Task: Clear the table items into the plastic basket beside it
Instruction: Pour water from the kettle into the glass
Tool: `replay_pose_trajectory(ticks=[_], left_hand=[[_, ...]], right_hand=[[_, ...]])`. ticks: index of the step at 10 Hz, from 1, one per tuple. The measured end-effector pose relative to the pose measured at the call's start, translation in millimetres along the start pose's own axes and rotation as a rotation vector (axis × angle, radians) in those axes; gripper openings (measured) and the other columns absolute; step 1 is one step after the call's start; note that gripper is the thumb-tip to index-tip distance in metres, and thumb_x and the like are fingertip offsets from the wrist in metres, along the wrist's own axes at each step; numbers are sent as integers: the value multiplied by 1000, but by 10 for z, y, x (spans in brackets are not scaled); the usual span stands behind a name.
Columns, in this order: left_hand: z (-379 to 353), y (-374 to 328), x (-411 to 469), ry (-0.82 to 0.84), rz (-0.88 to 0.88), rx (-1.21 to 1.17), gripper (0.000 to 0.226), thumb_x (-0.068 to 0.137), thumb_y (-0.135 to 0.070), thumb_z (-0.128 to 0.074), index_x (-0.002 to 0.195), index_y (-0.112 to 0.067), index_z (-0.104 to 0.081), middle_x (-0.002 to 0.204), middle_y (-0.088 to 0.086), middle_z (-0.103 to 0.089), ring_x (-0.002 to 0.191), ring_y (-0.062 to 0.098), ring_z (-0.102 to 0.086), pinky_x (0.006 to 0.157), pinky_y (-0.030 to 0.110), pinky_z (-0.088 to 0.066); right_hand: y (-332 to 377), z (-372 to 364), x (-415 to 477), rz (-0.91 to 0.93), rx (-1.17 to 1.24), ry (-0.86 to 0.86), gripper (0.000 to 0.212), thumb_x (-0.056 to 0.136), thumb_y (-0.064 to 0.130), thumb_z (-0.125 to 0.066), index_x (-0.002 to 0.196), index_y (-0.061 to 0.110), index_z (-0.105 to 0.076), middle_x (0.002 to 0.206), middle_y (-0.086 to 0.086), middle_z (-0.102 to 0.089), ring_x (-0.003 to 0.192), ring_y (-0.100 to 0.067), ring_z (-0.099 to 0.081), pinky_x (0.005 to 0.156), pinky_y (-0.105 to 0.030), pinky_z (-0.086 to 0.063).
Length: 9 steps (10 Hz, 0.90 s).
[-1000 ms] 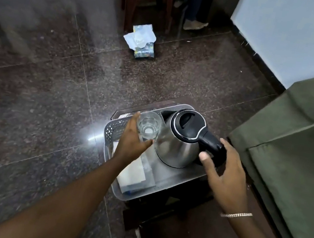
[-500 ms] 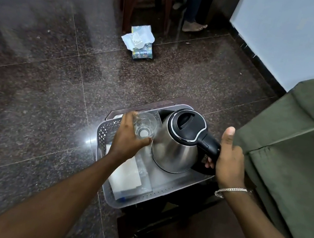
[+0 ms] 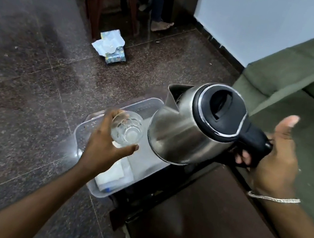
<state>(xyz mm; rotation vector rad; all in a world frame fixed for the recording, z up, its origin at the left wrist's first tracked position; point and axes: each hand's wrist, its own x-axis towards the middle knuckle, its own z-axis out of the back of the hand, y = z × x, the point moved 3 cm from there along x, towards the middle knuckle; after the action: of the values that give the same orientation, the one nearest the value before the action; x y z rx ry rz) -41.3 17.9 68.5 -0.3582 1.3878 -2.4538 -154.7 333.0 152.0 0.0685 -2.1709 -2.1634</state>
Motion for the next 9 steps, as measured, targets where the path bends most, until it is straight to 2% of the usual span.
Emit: replay_pose_trajectory(ticks=[1, 2, 3, 4, 5, 6, 7, 8, 9], left_hand=[[-347, -308, -155, 125, -43, -52, 86, 62, -44, -92, 134, -38, -44, 131, -23, -62, 128, -6, -55, 98, 35, -54], [-883, -585, -345, 264, -108, -58, 87, 62, -42, -92, 135, -36, -45, 126, -21, -65, 120, -1, -62, 97, 31, -55], [-1539, -795, -617, 393, -156, -117, 82, 63, -29, -93, 132, -37, -49, 118, -20, -67, 110, 1, -66, 89, 18, -53], [-2260, -837, -956, 517, -119, -186, 84, 62, -17, -93, 133, -32, -51, 120, -16, -66, 112, 4, -65, 90, 16, -53], [-2953, -838, -1329, 629, -95, -169, 89, 60, -21, -91, 137, -29, -46, 125, -11, -63, 114, 7, -63, 100, 28, -51], [-3461, -830, -1661, 721, -67, -137, 88, 59, -21, -87, 134, -37, -43, 119, -15, -62, 107, -4, -60, 90, 11, -45], [-3831, -800, -1903, 779, -19, -108, 88, 59, -19, -84, 132, -42, -41, 115, -18, -61, 103, -11, -57, 82, 1, -39], [-4019, -747, -2028, 789, -5, -95, 86, 60, -18, -84, 133, -35, -43, 116, -14, -62, 100, -3, -60, 83, 2, -40], [-4149, -726, -2136, 801, -16, -65, 84, 61, -18, -84, 133, -31, -43, 118, -11, -62, 100, 4, -60, 87, 9, -44]], right_hand=[[259, 712, -83, 30, 43, -41, 99, 84, 87, -35, 45, -2, -53, 38, -20, -42, 36, -32, -40, 44, -31, -34], [312, 1394, -187, -262, 164, 266, 122, 89, 86, -30, 90, -35, -48, 74, -58, -44, 65, -67, -49, 72, -66, -48], [485, 2469, -408, -253, -971, -600, 102, 94, 83, -13, 114, -2, -67, 91, -38, -63, 98, -66, -54, 107, -62, -44], [336, 2943, -566, -186, -682, -271, 97, 85, 92, -26, 82, 7, -71, 59, -7, -71, 52, -27, -69, 62, -39, -63], [267, 3305, -808, -160, -654, -216, 106, 89, 86, -36, 69, -15, -62, 61, -40, -61, 56, -57, -63, 66, -73, -53], [232, 3532, -1037, -149, -801, -203, 99, 92, 82, -37, 62, -9, -62, 50, -29, -58, 46, -37, -61, 50, -30, -53], [140, 3705, -1246, -160, -893, -152, 101, 91, 79, -37, 59, -16, -53, 53, -37, -47, 43, -22, -40, 48, -39, -38], [16, 3803, -1345, -189, -964, -88, 98, 91, 74, -38, 56, -18, -49, 49, -36, -42, 47, -18, -37, 54, -51, -33], [-73, 3849, -1446, -147, -1059, -43, 88, 94, 70, -37, 47, -4, -35, 42, -13, -26, 45, -16, -26, 50, -43, -29]])
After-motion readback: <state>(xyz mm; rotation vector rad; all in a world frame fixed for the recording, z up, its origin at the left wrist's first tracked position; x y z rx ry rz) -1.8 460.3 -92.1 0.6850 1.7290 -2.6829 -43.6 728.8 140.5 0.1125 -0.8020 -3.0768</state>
